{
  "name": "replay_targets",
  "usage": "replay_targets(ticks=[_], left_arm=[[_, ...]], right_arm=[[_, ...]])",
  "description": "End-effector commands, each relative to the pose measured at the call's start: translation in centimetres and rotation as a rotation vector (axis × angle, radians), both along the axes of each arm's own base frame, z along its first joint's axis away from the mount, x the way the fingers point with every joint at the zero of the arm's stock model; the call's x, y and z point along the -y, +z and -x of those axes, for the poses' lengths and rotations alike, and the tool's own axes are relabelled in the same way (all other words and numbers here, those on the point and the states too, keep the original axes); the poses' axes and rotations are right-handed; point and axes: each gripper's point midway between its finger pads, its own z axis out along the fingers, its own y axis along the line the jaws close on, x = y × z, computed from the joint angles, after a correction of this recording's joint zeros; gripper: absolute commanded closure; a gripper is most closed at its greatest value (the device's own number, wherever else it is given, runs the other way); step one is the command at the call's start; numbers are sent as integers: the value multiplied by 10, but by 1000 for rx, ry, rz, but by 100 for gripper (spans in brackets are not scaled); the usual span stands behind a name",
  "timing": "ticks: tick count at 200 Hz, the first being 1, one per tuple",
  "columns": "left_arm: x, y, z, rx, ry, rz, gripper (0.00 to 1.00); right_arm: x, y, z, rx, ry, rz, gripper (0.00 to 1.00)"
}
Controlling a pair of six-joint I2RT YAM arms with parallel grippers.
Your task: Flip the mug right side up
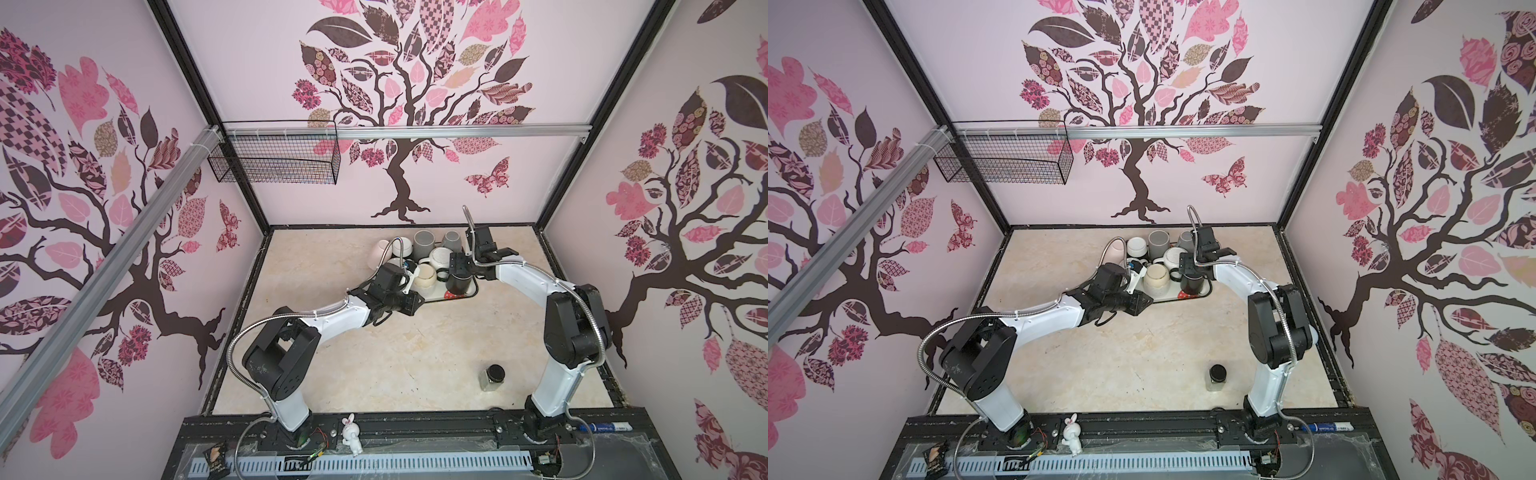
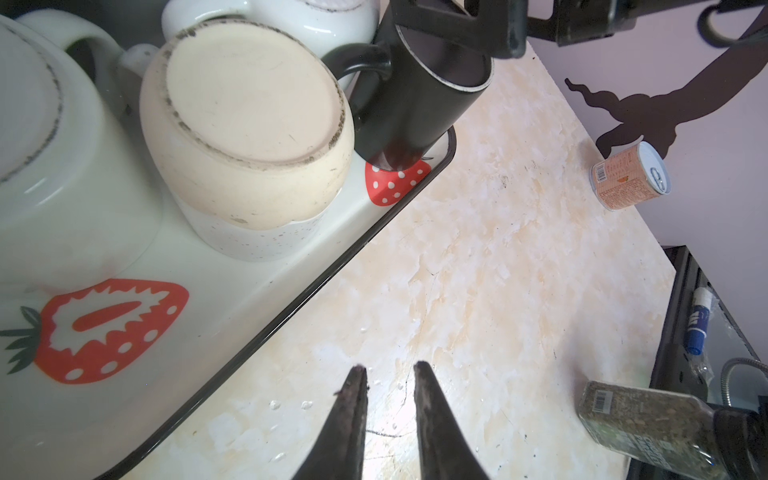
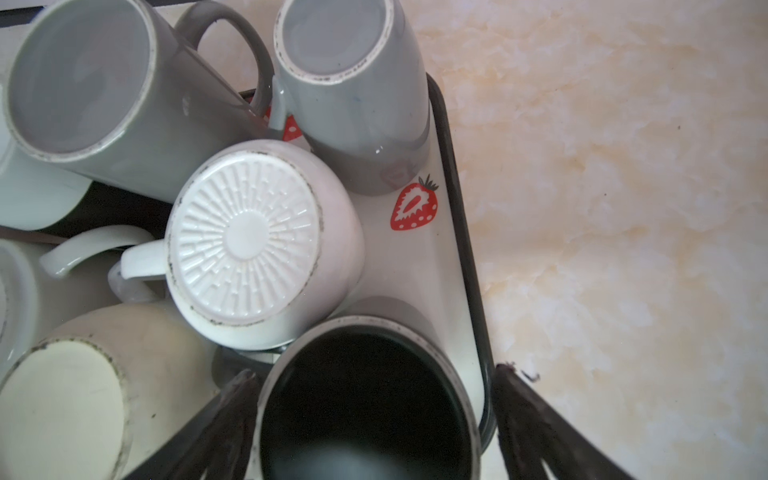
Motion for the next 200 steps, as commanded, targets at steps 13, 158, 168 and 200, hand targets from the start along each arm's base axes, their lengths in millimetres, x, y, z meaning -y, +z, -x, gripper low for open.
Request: replay_targets(ticks=[13,158,168,200], left_arm=[[10,16,-5,35,-19,29,77],[8,17,-4,48,-24,18,73],[8,19,-4,50,-25,17,73],[9,25,-4,68,-41,8,73]], right_arm=[[-3,21,11,19,11,-33,10],[-8,-24,17,-81,215,100,40],[-9,-21,18,-73,248,115,40],[-11,-18,26,-59,370,168,41]])
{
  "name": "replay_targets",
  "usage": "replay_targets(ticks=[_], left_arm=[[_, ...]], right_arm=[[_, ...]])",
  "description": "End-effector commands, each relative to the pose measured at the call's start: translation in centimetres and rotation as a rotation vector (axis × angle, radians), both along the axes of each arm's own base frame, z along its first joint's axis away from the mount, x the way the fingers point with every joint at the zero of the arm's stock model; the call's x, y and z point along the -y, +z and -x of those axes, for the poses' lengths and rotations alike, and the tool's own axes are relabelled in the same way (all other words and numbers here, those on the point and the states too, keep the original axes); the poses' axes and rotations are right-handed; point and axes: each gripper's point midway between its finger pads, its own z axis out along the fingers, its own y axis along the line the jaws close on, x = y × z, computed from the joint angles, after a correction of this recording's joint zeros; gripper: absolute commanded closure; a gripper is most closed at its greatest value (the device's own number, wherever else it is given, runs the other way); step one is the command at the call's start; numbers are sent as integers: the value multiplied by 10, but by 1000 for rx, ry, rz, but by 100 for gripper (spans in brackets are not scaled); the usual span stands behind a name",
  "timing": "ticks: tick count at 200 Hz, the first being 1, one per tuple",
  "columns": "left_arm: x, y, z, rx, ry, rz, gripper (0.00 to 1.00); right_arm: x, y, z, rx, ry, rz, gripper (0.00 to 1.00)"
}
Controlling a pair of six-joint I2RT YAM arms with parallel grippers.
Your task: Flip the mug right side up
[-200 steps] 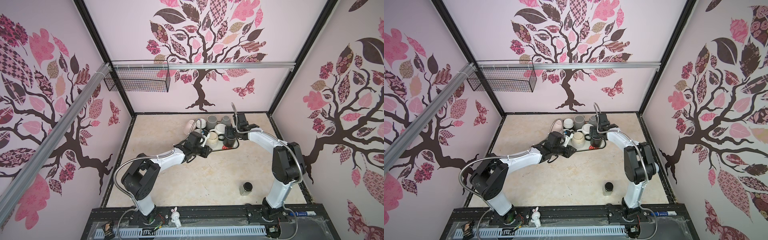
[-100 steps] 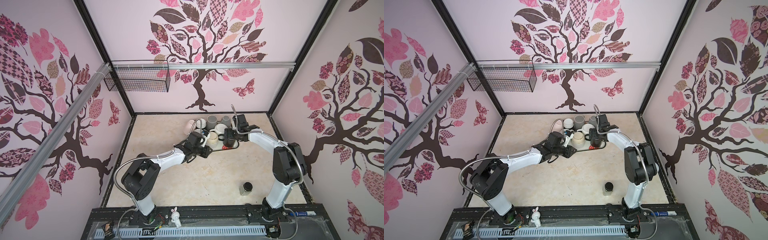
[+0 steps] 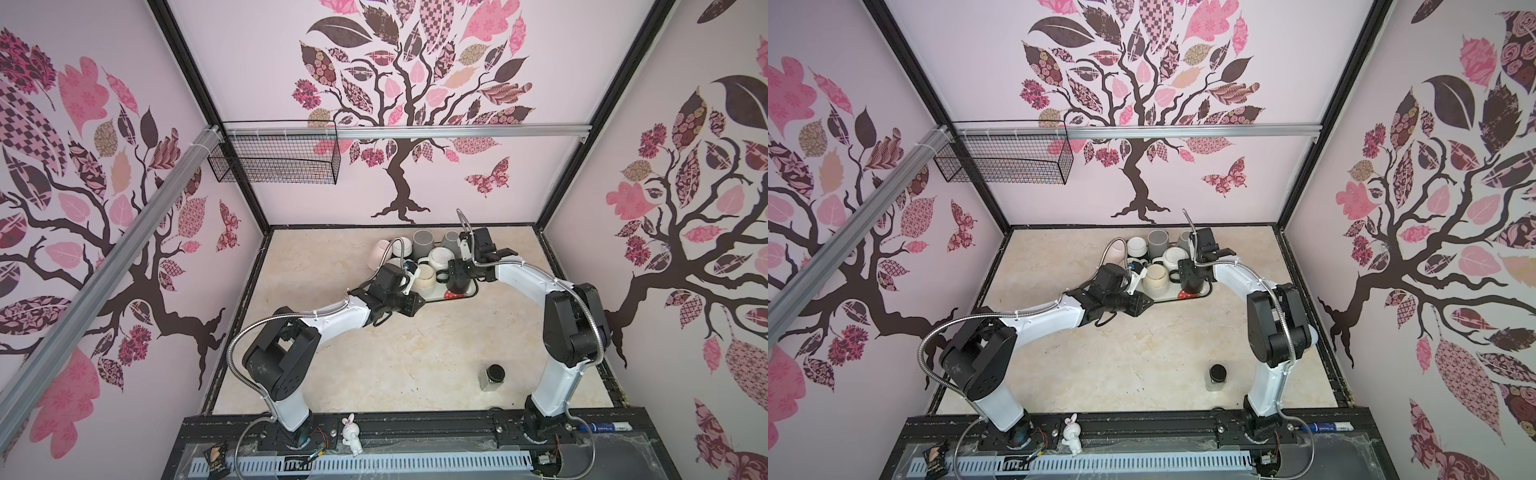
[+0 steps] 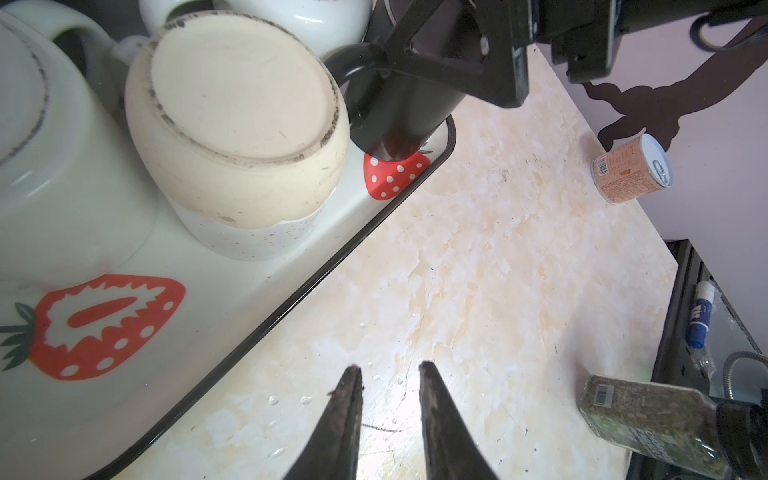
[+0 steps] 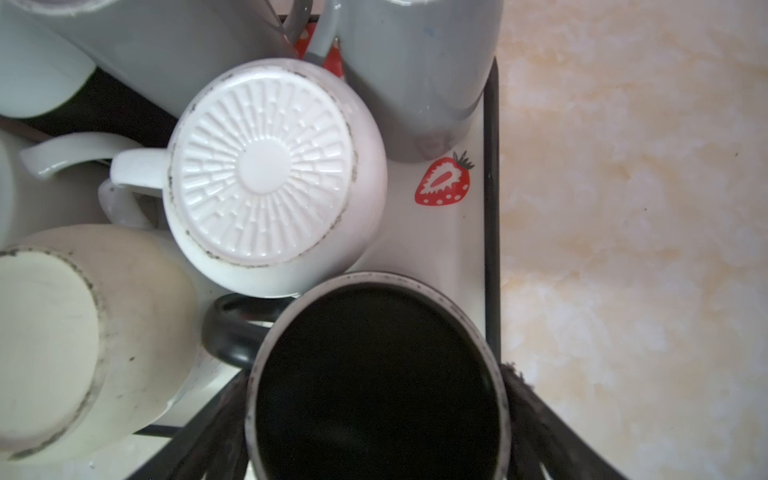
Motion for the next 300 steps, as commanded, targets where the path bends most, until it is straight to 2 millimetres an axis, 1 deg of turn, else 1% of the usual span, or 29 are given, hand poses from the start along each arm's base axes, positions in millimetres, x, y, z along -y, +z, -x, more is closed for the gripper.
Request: replay_targets(ticks=[1,32,48,60,69,83,97,109,118,129,135,150,176,190,198,221,235,258,274,291,300], left_arm=[[9,28,-7,70,-31,24,73],[14,36,-7,92,-70,23,73],[15,40,-6,97,-97,14,73],[16,41,-4,108,-117,1,72],[15,43,-4,119,-126,-11,72],[13,45,-2,135,-141,-26,72],[12,48,-2,148,-143,-37,72],[12,52,-3,157,-145,-38,72],[14,54,-3,164,-148,-40,72],[16,55,-3,179,-159,-51,72],[18,55,-2,187,-163,-62,72],[23,55,-2,218,-184,-94,72],[40,59,-2,298,-239,-137,71],[47,59,-6,328,-261,-155,69],[51,63,-9,343,-272,-155,67],[57,65,-17,381,-306,-180,63],[59,64,-15,416,-349,-192,60],[62,61,-11,487,-432,-206,59],[66,57,-5,554,-536,-222,58],[71,60,-9,599,-564,-231,56],[72,57,-12,613,-580,-249,56]], right_arm=[[-2,-1,17,-16,156,76,41],[-11,2,26,-48,310,53,42],[-13,-2,33,-69,370,55,42],[-11,-5,38,-77,398,62,39],[-10,-6,40,-76,411,65,35],[-8,-3,40,-60,407,56,27],[-10,8,37,-25,384,27,20],[-12,17,34,-1,352,0,17],[-9,23,32,14,308,-8,15],[-6,27,30,25,262,-19,14],[-4,26,31,20,234,-23,13],[3,26,29,14,148,-35,12],[1,27,30,4,81,-101,12],[-7,29,32,19,111,-143,13],[-10,28,33,23,126,-153,15],[-10,23,35,15,142,-142,20],[-9,20,38,10,158,-132,20],[-10,21,45,31,196,-121,20],[-10,20,49,43,225,-113,20],[-10,20,52,49,257,-90,20],[-8,18,51,48,258,-75,19]])
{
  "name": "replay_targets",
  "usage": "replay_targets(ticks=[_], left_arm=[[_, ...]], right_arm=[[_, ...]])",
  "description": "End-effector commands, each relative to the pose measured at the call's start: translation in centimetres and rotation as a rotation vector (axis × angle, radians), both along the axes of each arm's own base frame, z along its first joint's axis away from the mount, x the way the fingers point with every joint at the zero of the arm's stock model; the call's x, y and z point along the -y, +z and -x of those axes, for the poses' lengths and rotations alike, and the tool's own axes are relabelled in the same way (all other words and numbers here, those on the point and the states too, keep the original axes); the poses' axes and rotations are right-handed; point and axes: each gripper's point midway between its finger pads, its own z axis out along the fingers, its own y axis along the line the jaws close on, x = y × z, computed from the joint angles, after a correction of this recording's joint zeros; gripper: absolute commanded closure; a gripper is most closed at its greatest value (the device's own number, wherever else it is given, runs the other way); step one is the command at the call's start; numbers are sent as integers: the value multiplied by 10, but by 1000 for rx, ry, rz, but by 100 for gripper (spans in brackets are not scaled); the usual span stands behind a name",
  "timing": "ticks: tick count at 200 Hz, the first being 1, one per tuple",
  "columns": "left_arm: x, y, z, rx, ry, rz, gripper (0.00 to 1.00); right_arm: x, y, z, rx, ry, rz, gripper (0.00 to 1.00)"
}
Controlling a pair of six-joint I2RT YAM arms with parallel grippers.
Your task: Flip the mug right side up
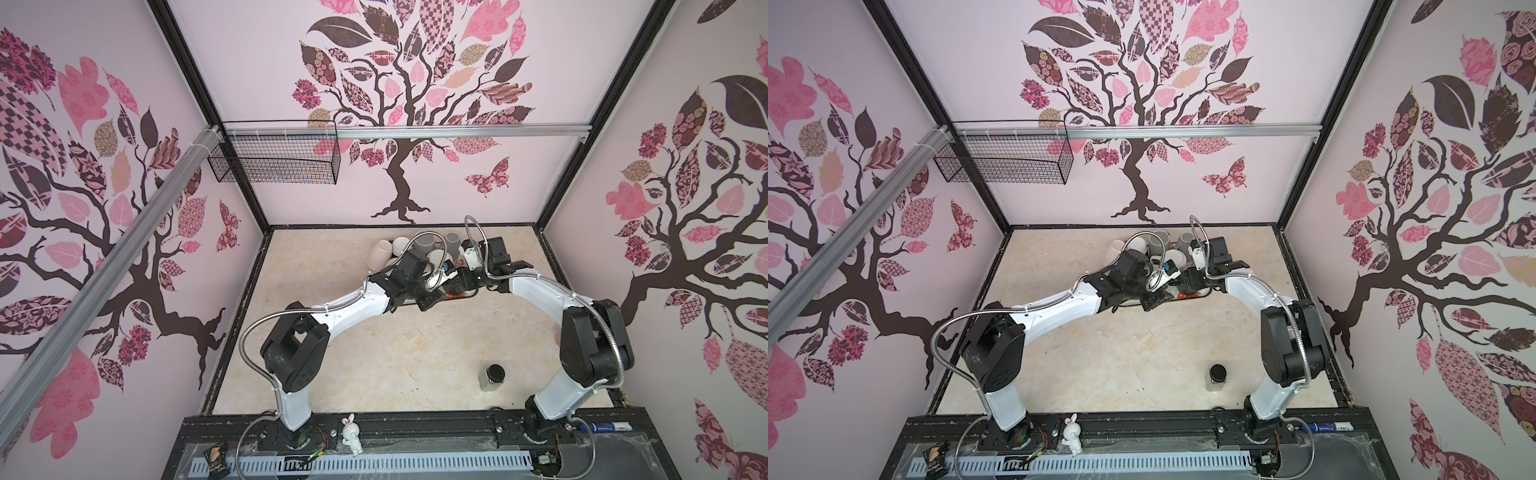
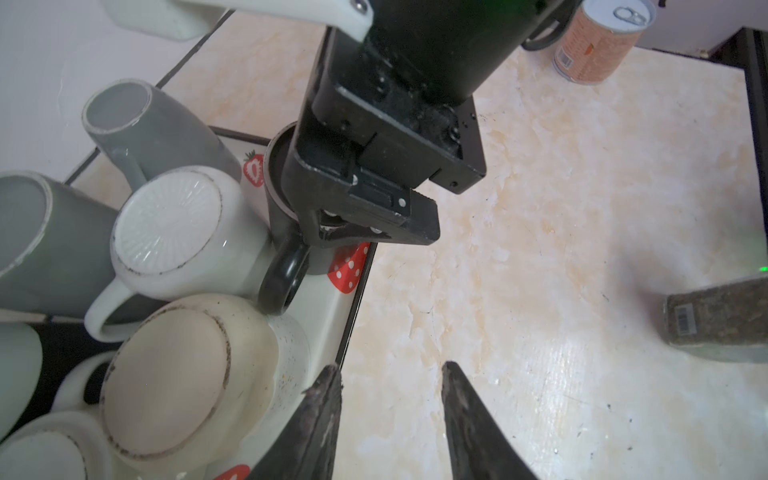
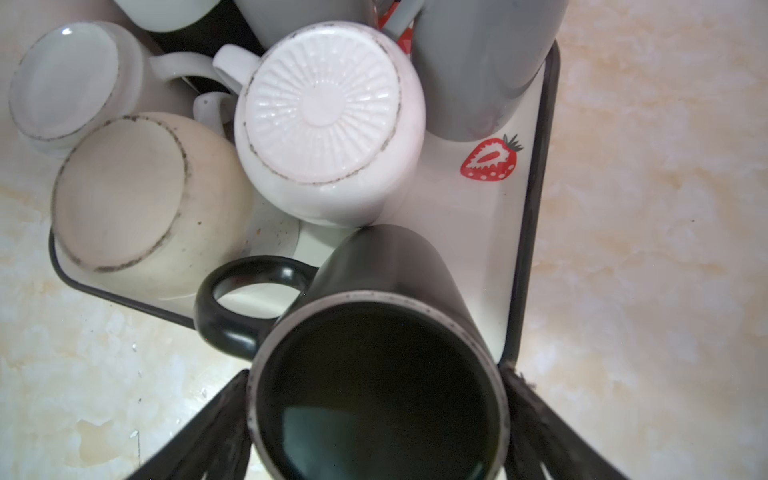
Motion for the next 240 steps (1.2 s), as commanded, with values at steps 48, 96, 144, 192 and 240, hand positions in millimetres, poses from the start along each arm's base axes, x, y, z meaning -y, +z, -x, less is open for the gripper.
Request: replay_targets(ticks=[48,96,144,192,240], left_arm=[[15,-5,-23,157,-166,-106,53],[12,-14,-39,135,-175,-100,53],[18,-25,-55,155,-199,-125,53],[28,-40,-64,151,-220,-150,56],[31,-48,-78,197,-157,-164,56]], right_arm=[[-10,5,9,14,78,-20,13],[-15,4,10,5,87,-49,14],[-14,0,11,-7,86,-42,15],[-12,1,12,-12,80,-29,15],[-12,2,11,-12,81,-30,15]])
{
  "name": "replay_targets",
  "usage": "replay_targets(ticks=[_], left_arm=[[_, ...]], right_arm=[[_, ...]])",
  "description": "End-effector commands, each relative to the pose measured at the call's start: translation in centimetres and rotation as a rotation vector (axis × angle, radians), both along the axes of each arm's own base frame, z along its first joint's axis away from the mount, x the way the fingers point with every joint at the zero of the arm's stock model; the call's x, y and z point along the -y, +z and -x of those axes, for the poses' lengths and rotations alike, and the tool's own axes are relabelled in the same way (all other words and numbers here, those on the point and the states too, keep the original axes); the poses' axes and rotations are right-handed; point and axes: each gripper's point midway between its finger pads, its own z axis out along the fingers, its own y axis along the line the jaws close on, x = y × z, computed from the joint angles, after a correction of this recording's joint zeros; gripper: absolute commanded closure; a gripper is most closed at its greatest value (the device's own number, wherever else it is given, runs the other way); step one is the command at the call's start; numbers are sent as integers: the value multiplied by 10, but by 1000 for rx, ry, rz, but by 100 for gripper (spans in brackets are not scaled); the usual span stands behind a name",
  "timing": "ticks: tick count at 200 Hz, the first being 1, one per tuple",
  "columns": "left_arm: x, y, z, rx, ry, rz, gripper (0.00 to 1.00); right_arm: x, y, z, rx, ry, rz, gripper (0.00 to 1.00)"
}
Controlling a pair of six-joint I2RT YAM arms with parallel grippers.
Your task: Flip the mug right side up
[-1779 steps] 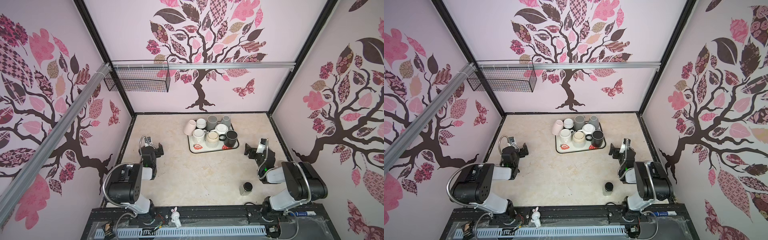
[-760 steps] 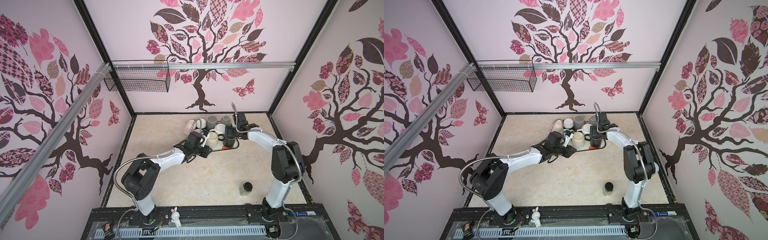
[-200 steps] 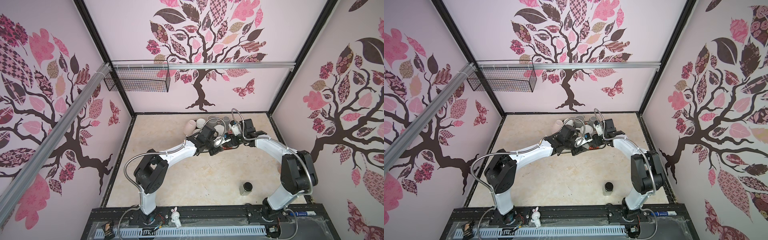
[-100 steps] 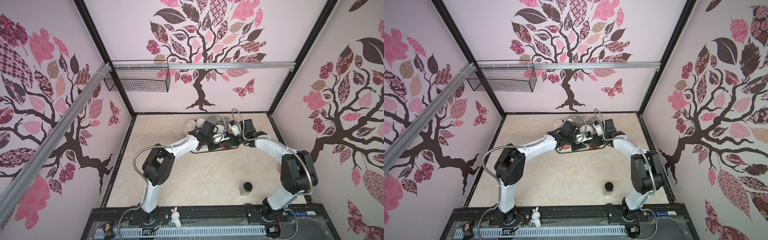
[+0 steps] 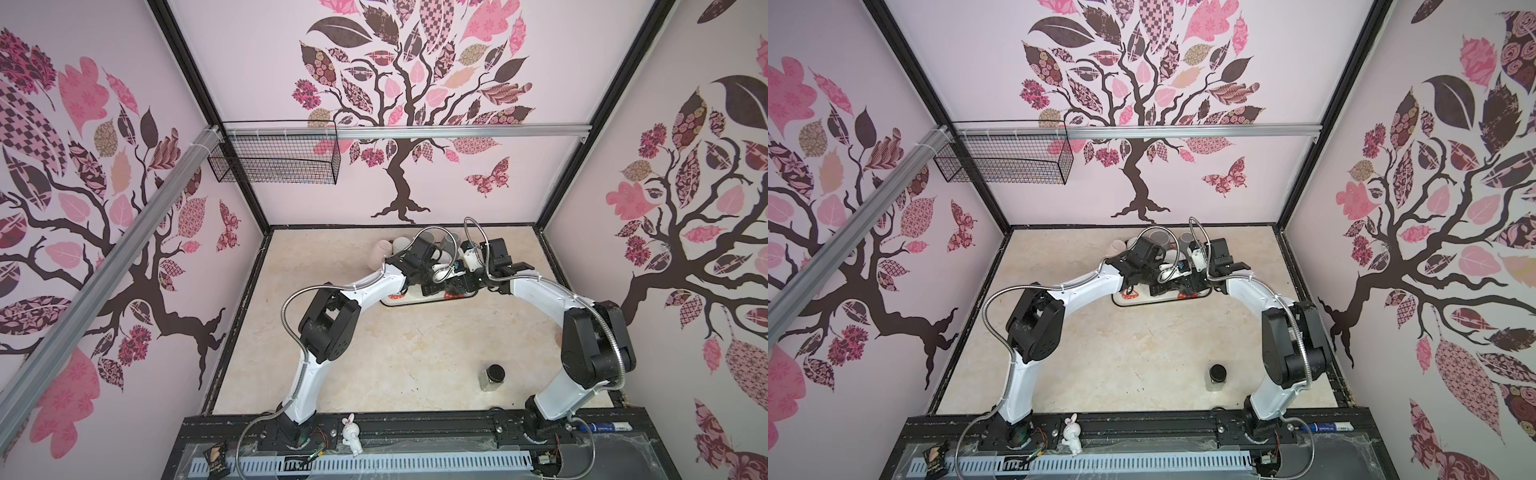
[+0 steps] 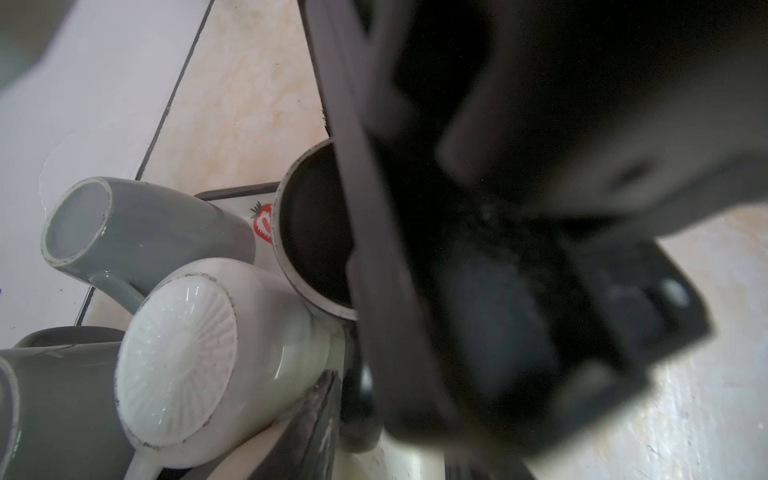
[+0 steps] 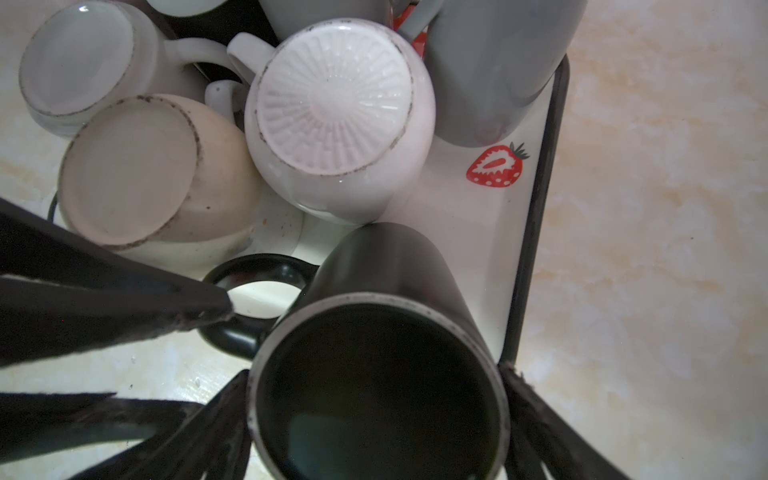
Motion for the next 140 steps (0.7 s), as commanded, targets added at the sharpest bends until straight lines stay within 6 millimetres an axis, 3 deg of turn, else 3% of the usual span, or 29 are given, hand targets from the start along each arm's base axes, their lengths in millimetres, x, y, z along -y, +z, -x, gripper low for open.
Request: replay_targets(ticks=[1,76,118,140], left_arm=[[4,-11,-10,32,34,-18,56],[-7,-14,-18,61,74,-1,50],[-11,-21,3,32,-19,25,49],[-17,-25,2,29,0,40,49]], right_arm=[[-12,3,12,-33,50,-39,15],[-12,6,12,-25,46,-44,15],[-17,9,11,-22,51,-76,14],[-18,9,11,-25,52,-83,14]])
